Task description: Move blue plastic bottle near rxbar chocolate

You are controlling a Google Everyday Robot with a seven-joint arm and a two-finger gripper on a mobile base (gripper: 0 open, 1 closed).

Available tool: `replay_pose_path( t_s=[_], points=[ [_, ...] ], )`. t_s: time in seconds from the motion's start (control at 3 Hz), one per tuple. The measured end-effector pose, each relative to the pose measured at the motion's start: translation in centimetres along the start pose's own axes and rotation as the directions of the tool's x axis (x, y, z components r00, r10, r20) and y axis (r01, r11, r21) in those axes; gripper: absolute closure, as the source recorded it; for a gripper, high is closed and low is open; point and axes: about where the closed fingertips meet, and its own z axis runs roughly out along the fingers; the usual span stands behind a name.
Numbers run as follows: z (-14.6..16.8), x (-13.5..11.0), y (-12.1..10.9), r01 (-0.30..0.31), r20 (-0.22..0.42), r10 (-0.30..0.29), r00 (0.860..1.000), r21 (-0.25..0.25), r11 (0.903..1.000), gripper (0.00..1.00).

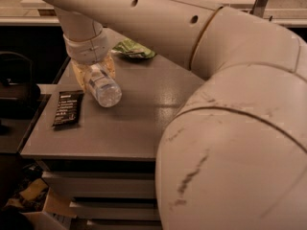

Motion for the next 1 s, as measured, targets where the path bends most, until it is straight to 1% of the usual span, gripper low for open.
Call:
replay_pose_path(
  t_s=[0.33,0.67,1.0],
  points=[
    [0.10,-0.09,0.18,0.006,-0.004,-0.006,1.000,-0.003,1.0000,0.12],
    [0.15,-0.07,0.18,0.005,-0.006,-0.005,1.000,-0.007,1.0000,0.00],
    [0.23,-0.06,0.17,0.006,-0.010,-0.006,1.000,-0.014,0.9999,0.00]
  ],
)
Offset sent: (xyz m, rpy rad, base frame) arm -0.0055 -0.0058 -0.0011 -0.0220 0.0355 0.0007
